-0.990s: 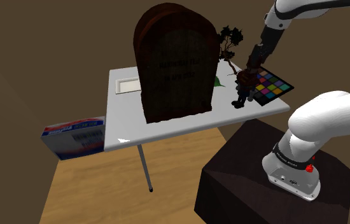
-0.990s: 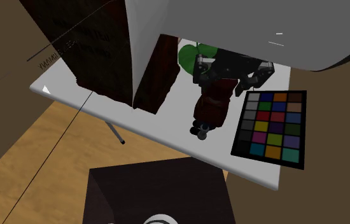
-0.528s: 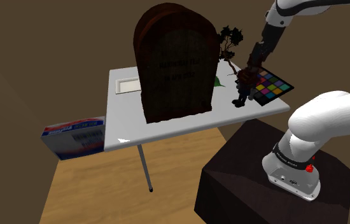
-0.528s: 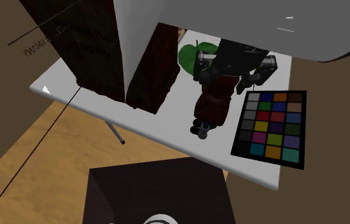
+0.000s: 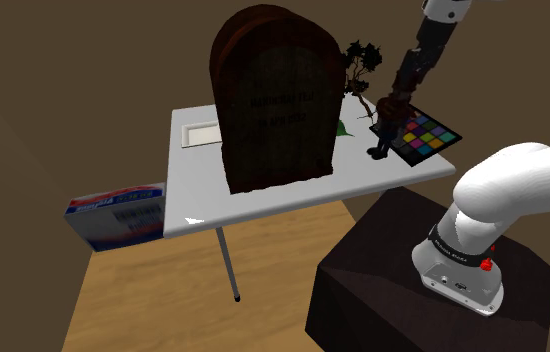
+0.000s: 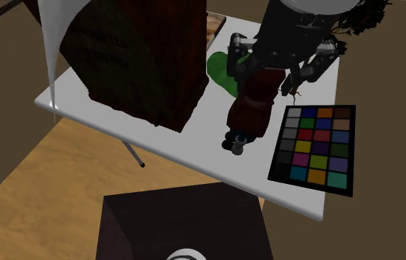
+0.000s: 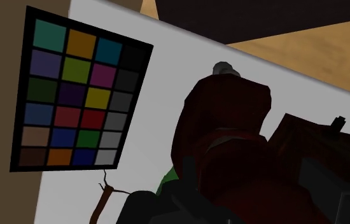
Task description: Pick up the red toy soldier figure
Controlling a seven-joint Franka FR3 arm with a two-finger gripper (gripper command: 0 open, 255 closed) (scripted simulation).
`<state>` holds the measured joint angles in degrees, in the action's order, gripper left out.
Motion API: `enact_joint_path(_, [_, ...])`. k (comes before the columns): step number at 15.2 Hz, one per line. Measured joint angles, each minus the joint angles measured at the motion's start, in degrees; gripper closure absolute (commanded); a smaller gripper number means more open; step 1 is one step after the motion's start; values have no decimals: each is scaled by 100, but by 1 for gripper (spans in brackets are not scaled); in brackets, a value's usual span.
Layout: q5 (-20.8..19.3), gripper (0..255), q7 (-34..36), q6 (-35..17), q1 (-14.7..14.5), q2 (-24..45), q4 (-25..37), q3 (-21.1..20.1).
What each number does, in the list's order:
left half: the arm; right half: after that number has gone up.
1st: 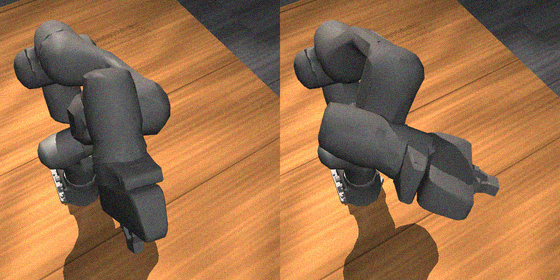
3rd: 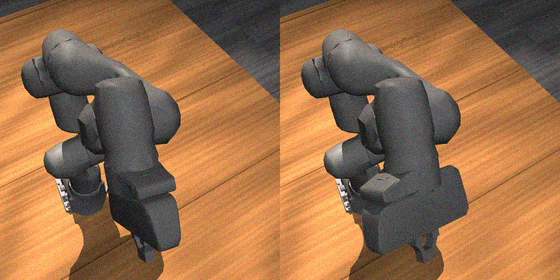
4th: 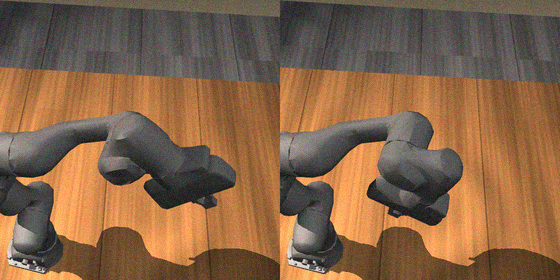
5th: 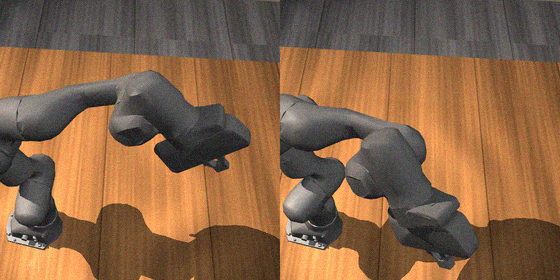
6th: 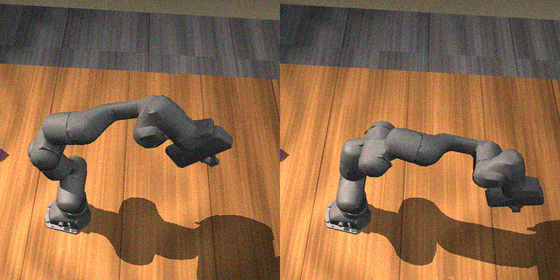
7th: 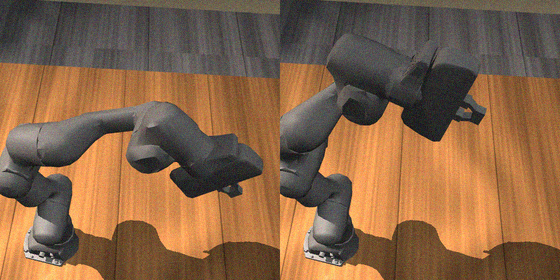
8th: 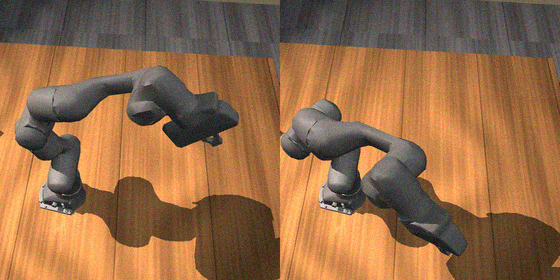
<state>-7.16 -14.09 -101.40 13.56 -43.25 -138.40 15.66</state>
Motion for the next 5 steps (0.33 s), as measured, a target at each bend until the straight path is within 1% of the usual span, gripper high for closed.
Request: enact_joint_path(5, [41,255,2,322,-27,63,385,-38])
